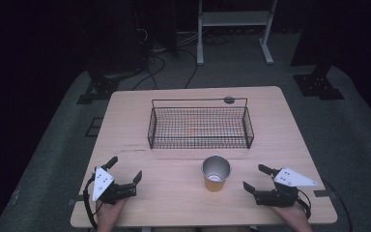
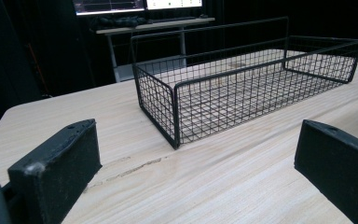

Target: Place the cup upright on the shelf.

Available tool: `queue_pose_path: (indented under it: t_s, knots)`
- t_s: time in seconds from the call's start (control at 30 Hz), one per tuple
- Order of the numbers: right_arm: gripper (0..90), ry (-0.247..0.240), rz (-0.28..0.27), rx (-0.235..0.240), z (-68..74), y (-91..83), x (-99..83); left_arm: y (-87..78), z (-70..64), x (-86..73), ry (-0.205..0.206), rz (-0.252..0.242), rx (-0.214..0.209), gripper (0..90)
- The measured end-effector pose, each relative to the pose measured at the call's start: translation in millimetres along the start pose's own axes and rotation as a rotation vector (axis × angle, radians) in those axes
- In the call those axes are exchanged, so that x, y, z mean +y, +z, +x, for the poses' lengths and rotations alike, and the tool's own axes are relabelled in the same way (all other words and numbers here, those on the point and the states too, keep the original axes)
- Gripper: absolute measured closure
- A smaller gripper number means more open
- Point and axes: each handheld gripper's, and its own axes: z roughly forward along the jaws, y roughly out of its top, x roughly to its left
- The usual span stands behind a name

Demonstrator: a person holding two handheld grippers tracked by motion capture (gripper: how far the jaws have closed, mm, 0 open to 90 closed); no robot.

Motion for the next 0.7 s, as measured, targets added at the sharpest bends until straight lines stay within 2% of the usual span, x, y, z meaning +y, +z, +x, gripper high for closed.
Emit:
queue_pose_path:
  t_s: [0.7]
  knots:
    - [11.0,-0.036,0.019,0.028,17.8,18.0,3.7,-0.2,0.1,0.0,0.0,-0.001,-0.001,0.0]
